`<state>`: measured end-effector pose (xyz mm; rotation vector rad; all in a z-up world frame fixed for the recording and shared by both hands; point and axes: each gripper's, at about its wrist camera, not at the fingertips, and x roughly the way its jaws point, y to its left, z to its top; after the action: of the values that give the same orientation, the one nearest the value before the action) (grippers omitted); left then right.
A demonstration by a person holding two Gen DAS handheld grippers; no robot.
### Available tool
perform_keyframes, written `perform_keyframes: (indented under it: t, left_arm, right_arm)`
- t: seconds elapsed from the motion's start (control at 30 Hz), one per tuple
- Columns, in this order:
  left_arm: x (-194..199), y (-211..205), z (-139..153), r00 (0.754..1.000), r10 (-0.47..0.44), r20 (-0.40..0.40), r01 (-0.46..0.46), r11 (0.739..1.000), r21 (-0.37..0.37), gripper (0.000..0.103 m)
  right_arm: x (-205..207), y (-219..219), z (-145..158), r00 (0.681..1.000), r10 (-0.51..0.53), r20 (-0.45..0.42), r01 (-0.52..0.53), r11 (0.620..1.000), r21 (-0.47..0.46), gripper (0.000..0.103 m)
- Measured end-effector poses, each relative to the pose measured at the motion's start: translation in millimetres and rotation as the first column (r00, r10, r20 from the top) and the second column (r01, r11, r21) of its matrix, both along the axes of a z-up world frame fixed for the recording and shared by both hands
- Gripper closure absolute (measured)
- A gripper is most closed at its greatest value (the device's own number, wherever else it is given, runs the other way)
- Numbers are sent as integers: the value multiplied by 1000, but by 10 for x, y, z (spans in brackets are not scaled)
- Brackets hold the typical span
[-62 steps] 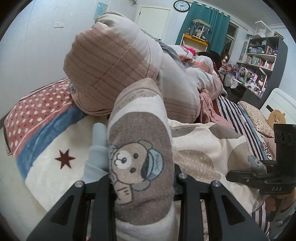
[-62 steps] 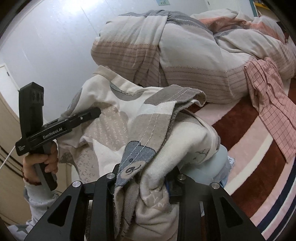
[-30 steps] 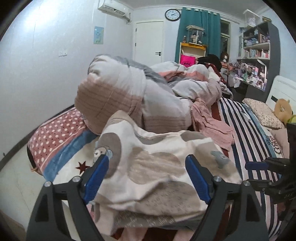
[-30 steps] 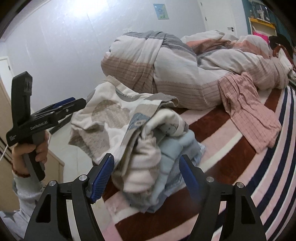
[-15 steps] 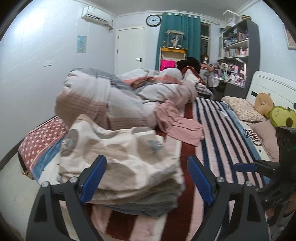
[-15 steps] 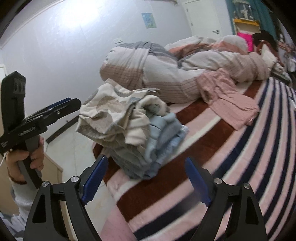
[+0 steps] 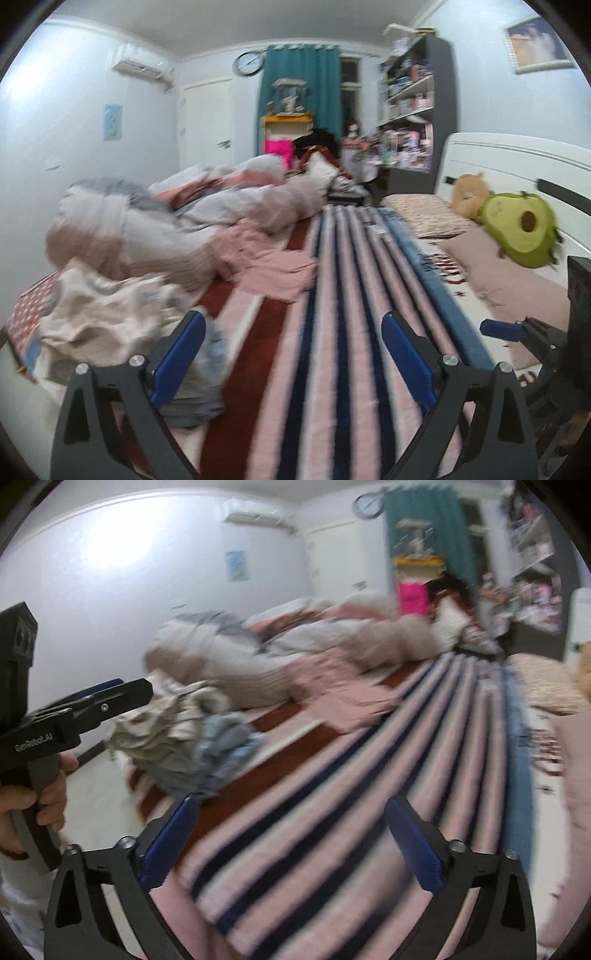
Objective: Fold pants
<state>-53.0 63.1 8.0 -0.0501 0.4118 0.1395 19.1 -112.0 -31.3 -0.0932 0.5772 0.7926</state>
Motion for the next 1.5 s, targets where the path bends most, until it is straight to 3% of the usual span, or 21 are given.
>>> perform_keyframes:
  t: [0.13, 0.33, 0.47, 1.5]
  left_arm:
    - [48, -446, 15, 996, -65, 66, 64, 998, 15, 4]
    - [-8, -860, 40, 985, -86, 150, 80, 996, 45, 1]
    - [-62, -945, 33, 982, -106, 159, 99, 994, 56, 1]
    - [-126, -752, -58, 986, -65, 152, 62, 998, 27, 1]
  right_arm:
    - [-242, -579, 107, 980, -134, 145, 139, 990, -26, 1]
    - [-537, -1111, 300, 934, -239, 264, 238, 971, 38, 1]
    - [-675, -1239, 360, 911, -279, 304, 266, 960, 83, 1]
    - [-712, -1230, 377, 910, -299, 286, 284, 954, 93, 1]
